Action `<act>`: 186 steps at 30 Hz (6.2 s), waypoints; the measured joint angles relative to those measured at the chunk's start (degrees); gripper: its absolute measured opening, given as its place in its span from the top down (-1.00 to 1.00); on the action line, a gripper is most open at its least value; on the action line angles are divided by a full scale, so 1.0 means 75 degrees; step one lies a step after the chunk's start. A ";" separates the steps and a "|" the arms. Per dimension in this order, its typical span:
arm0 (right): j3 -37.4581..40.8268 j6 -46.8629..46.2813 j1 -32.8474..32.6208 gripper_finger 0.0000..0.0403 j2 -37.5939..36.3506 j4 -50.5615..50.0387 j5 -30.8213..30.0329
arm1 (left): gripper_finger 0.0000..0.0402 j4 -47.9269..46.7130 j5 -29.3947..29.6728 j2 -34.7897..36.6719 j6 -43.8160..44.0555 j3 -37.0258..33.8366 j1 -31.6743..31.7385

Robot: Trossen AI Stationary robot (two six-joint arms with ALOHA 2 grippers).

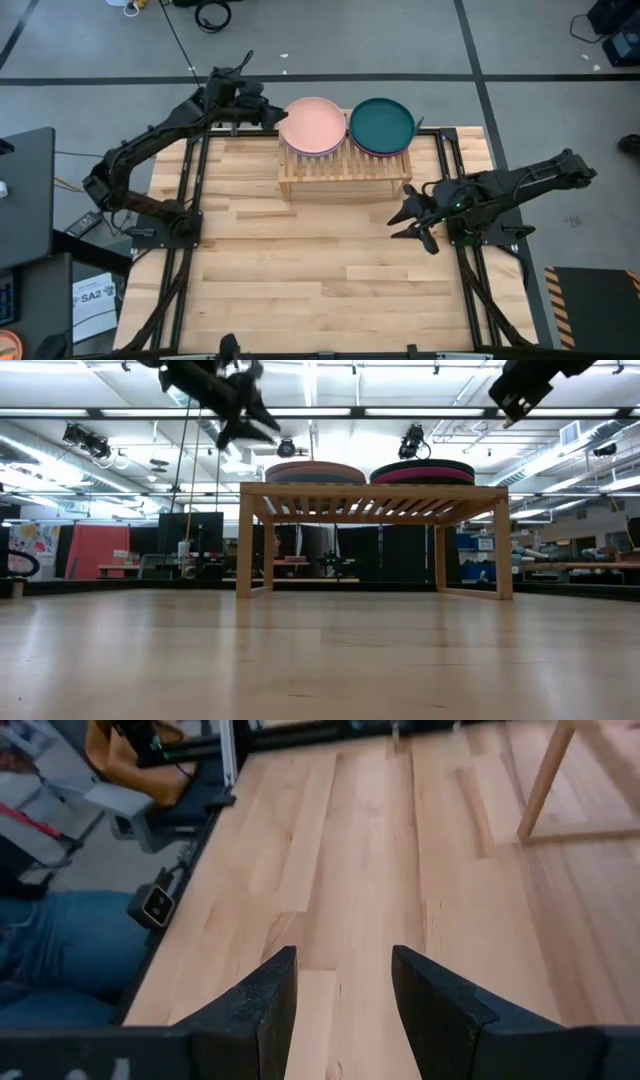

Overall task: Place and stack plates onto a shelf
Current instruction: Return to Home Position

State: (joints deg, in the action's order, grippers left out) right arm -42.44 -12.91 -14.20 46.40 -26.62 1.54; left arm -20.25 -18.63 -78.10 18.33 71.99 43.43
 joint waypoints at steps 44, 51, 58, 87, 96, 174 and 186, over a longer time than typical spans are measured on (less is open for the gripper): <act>0.3965 0.0695 0.0000 0.16 -0.5266 0.2459 -0.1857 | 0.23 0.5796 0.0137 0.7665 -0.1884 -0.9320 -0.3731; 0.4391 0.0952 0.0000 0.16 -0.6176 0.2458 -0.1863 | 0.23 0.5910 -0.0048 0.7827 -0.1966 -0.9533 -0.3731; 0.4713 0.1096 0.0009 0.16 -0.6168 0.2520 -0.2258 | 0.23 0.5597 -0.0078 0.7821 -0.1902 -0.9535 -0.3731; 0.5167 0.1294 0.0009 0.16 -0.6089 0.2572 -0.2399 | 0.23 0.3029 0.1468 0.7765 -0.1781 -0.9535 -0.3731; 0.5167 0.1291 0.0009 0.16 -0.6089 0.2572 -0.2397 | 0.23 0.3215 0.2713 0.7748 -0.2306 -0.9541 -0.3730; 0.5167 0.1288 0.0006 0.16 -0.6089 0.2575 -0.2390 | 0.23 0.3931 0.2734 1.0403 -0.2294 -0.9544 -0.5529; 0.5167 0.1288 0.0006 0.16 -0.6089 0.2575 -0.2390 | 0.23 0.3916 0.2735 1.0403 -0.2317 -0.9544 -0.5529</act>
State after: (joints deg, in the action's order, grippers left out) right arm -3.68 -3.25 -14.15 0.73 -7.31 -16.38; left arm 9.13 1.88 -0.08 0.95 0.40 1.96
